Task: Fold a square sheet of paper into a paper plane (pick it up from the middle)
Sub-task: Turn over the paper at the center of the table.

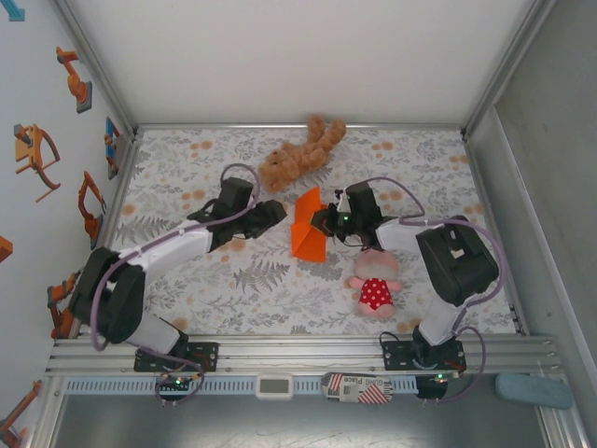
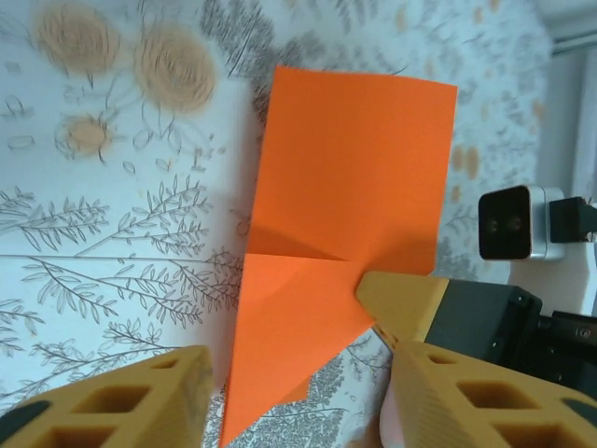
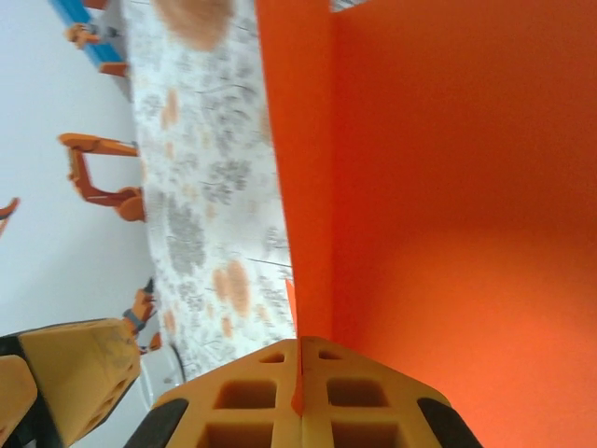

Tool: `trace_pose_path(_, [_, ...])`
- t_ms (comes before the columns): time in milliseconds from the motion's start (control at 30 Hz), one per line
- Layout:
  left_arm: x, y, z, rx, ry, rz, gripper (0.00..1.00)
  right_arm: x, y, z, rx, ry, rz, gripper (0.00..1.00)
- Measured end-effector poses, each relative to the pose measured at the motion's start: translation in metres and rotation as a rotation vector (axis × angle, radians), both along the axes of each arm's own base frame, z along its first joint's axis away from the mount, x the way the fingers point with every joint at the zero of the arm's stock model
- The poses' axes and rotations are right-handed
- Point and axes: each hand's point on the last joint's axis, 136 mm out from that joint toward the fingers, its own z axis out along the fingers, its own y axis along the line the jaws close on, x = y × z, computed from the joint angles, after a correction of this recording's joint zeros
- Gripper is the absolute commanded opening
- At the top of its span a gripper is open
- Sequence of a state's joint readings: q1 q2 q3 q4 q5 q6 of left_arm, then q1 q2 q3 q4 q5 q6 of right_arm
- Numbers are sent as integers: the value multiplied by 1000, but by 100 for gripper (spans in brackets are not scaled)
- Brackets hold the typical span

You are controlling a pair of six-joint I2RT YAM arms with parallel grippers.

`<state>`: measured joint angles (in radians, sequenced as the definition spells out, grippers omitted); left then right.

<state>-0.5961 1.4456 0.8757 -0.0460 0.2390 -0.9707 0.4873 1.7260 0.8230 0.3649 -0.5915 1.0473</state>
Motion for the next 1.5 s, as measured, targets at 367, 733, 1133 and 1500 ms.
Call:
trace_pose_path(367, [-8, 11, 68, -244, -139, 10, 98, 13, 17, 128, 191, -253, 62, 0])
trace_pose_path(733, [-12, -17, 98, -417, -175, -126, 94, 5, 25, 167, 329, -267, 114, 0])
trace_pose_path(1133, [-10, -30, 125, -541, -231, -181, 58, 9, 19, 172, 354, -255, 106, 0])
trace_pose_path(1500, [-9, -31, 127, -555, -223, -179, 22, 8, 18, 172, 358, -246, 108, 7])
